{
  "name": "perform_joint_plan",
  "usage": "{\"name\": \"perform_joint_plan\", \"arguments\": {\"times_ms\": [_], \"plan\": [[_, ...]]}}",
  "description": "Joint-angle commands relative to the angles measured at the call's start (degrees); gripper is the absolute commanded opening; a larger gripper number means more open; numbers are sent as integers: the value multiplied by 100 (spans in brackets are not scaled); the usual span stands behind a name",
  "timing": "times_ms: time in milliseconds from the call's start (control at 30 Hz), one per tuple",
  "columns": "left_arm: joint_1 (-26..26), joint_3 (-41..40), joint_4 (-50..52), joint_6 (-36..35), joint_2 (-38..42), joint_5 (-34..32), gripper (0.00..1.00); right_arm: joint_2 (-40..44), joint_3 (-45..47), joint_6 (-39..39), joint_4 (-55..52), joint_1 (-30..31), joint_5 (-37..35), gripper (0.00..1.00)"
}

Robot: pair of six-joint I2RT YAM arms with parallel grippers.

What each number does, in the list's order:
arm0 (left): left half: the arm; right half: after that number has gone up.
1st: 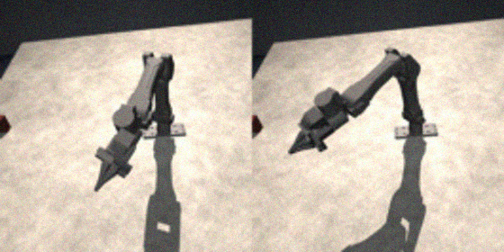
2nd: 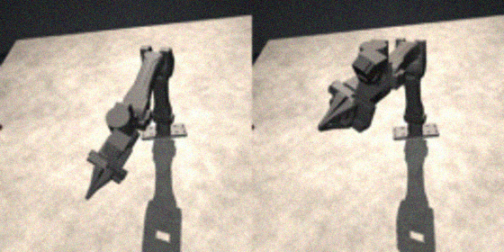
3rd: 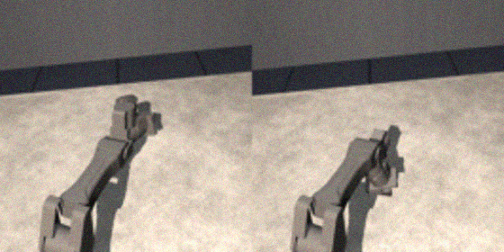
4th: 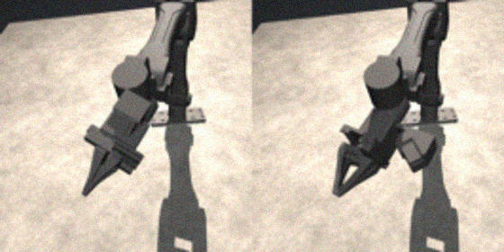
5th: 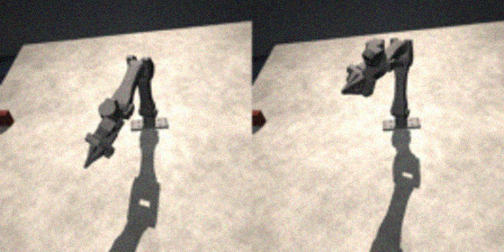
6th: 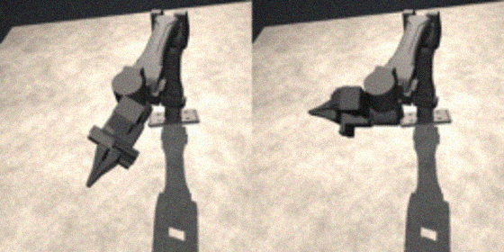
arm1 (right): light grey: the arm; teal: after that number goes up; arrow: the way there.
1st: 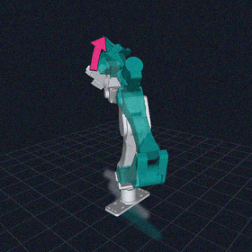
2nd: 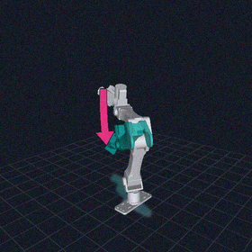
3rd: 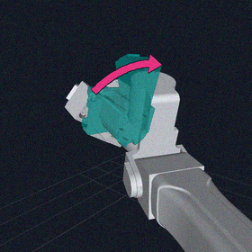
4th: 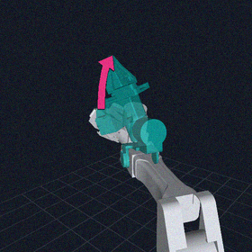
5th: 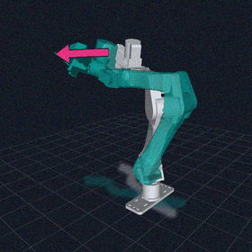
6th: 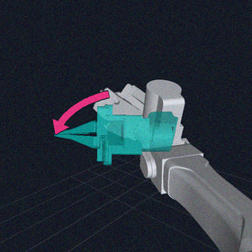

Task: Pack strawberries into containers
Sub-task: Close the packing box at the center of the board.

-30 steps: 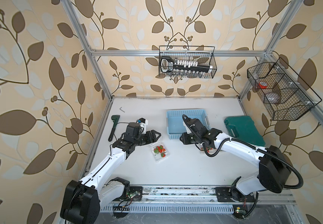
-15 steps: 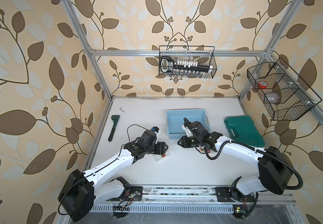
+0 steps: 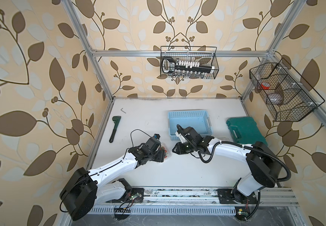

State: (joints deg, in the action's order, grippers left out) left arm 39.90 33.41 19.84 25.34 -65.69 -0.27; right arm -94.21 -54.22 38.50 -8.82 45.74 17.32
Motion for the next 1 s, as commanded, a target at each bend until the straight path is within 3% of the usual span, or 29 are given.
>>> {"name": "perform_joint_plan", "arguments": {"times_ms": [0,600,967], "plan": [[126,39,99,-125,-88,-314,67,-237,-236,52,143,71,164,33],[227,51,82,-153,-185,-364,67,-710,-397,70,188,247,136,37],[255,12,52,-164,-249,-366,66,-853,-282,140,297,243,105,34]]}}
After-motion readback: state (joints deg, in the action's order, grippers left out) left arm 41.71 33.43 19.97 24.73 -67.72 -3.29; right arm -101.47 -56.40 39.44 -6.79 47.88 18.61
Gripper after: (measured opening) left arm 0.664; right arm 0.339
